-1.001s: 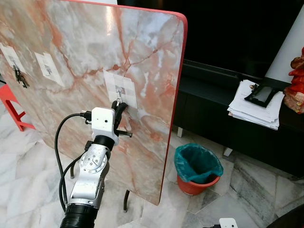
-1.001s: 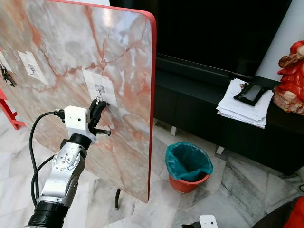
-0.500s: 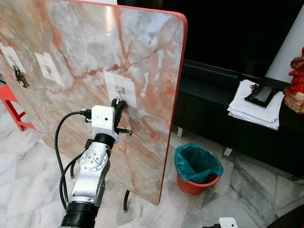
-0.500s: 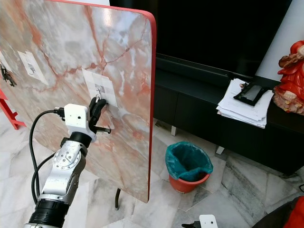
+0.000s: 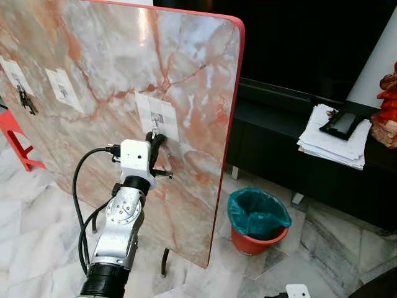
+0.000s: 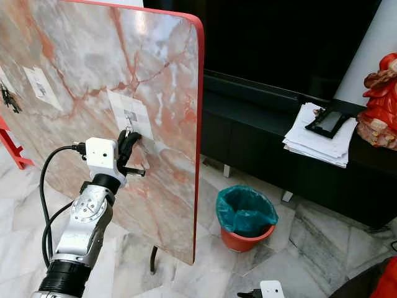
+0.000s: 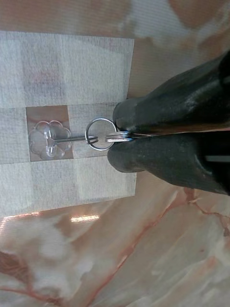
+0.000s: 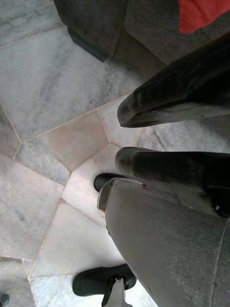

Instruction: Hang keys on a hook

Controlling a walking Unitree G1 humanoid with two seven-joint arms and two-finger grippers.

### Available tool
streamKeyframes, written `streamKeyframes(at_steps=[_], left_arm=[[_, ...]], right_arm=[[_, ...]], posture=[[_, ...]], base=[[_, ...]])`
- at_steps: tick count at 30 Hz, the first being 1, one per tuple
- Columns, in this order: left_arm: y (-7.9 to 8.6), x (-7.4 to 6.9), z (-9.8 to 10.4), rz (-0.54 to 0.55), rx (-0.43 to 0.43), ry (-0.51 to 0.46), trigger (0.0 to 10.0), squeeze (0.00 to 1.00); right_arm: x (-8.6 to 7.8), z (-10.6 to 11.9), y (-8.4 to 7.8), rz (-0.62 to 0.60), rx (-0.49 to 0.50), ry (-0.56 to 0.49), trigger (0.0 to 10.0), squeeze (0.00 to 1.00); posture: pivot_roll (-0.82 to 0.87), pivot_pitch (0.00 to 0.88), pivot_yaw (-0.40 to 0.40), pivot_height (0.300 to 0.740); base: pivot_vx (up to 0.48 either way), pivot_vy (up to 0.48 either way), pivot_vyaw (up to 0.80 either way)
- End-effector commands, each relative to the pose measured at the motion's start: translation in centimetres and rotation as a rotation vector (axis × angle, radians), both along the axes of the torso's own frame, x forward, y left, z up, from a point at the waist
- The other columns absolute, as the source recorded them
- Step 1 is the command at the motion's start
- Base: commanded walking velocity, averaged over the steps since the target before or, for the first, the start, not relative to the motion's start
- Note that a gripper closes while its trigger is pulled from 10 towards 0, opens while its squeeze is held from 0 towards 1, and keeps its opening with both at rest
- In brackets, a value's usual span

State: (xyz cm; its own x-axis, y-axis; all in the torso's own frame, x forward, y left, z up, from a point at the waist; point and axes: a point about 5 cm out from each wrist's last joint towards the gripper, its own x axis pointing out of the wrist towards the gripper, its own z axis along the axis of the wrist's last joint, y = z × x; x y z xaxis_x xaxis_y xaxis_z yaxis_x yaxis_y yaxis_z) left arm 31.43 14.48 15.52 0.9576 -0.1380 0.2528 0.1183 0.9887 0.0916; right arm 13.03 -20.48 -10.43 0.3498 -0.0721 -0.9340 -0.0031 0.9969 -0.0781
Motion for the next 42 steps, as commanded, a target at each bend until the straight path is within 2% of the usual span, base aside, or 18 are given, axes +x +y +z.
streamKeyframes(at_steps=[1,11,42], left_arm=[[0.0,0.34,0.54,0.012,-0.013,-0.012,10.0,0.0],[-0.12,0.45,0.8,0.007,-0.027,-0.015,10.0,0.0],[-0.47,0.55,-0.19,-0.012,-0.042,0.062,10.0,0.0]], right_arm=[[0.03,0.0,0.04,0.003,-0.001,0.003,10.0,0.0],[0.02,0.0,0.01,0.004,-0.001,0.003,10.0,0.0],[0.07,0.02,0.02,0.008,0.002,0.006,10.0,0.0]], posture=[[-0.01,0.0,-0.017,0.74],[-0.01,0.0,-0.018,0.74],[-0.01,0.0,-0.019,0.74]], base=[[0.0,0.0,0.0],[0.0,0.0,0.0],[0.0,0.0,0.0]])
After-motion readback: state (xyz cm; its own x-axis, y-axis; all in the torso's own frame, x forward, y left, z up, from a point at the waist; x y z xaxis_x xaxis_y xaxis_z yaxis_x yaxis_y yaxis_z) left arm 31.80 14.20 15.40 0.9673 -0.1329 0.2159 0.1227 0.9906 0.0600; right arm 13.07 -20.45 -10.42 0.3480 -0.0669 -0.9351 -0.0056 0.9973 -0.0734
